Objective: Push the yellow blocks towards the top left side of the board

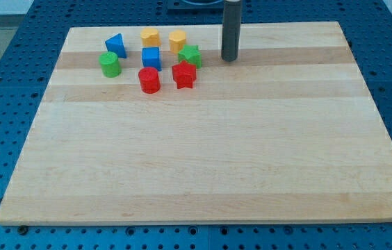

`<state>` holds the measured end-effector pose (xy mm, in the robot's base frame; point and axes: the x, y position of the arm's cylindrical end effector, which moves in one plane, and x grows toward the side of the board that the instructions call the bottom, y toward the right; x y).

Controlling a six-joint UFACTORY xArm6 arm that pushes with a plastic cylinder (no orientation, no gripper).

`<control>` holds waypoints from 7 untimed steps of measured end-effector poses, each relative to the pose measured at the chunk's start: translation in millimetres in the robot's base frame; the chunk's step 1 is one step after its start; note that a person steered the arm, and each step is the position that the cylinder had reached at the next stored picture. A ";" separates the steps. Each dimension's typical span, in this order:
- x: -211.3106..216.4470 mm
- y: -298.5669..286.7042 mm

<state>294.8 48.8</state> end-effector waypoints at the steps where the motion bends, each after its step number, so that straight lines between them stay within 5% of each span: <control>1: 0.0 0.0; 7: -35.4 -56.2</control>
<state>259.4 -7.4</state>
